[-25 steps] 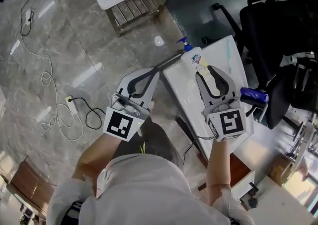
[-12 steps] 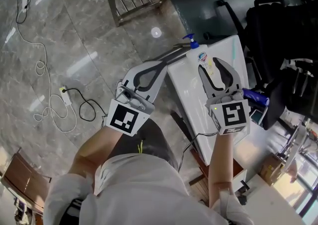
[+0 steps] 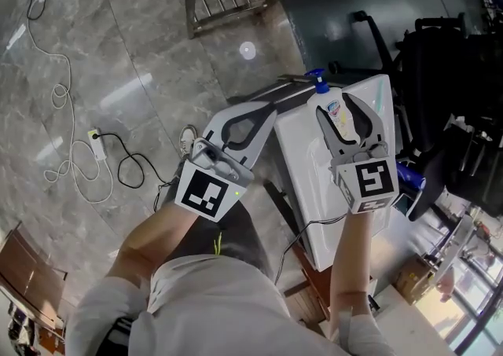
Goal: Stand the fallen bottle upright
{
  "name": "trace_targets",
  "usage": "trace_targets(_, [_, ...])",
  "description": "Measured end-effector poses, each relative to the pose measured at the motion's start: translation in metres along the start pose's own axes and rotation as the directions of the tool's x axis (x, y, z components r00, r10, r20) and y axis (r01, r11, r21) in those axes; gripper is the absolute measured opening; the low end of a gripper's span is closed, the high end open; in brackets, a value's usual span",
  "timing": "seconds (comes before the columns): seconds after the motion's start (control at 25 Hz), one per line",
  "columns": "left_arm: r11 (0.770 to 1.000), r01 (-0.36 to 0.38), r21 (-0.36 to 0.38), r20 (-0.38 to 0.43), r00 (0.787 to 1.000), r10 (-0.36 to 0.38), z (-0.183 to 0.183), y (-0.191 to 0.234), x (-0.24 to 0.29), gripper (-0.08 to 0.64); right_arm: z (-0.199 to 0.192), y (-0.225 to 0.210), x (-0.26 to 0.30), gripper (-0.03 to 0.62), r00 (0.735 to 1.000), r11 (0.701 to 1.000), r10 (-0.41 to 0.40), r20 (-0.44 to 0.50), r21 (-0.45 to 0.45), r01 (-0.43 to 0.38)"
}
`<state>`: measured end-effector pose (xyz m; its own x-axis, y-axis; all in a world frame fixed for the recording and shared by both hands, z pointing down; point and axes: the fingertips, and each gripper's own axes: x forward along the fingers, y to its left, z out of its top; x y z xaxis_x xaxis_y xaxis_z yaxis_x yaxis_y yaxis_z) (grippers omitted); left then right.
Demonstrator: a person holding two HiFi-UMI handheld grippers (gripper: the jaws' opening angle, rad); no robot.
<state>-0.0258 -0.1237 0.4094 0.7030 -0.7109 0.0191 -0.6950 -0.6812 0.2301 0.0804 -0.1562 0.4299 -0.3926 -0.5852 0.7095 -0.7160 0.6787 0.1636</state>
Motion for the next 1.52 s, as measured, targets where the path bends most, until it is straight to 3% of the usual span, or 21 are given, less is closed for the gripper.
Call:
trace_targets(0.28, [1.000,0.003,-0.014,-0.010,1.000,-0.003,-0.019,0.008,0.006,0.018,-0.007,-0.005,0.040,0.219,0.993,0.997,0.068,-0.092,-0.034,-0.071])
trace_targets(0.52, [1.000,0.005,-0.024,-0.009,1.000,-0.006,-0.029,0.012,0.014,0.018,-0.018,-0.014,0.063,0.225,0.984,0.995,0.077,-0.160,-0.047,-0.085])
trace_targets(1.0, [0.998,-0.024,-0.060,-0.007,1.000,0.024,-0.050,0.026,0.013,0.018,-0.051,-0.016,0.094,0.236,0.944,0.992,0.110,-0.311,-0.028,-0.125])
trace_targets(1.52, [0.997,-0.034,-0.064,-0.012,0.999,0.034,-0.059,0.036,0.005,0.018,-0.065,-0.031,0.111,0.238,0.917,0.995,0.084,-0.389,-0.007,-0.095])
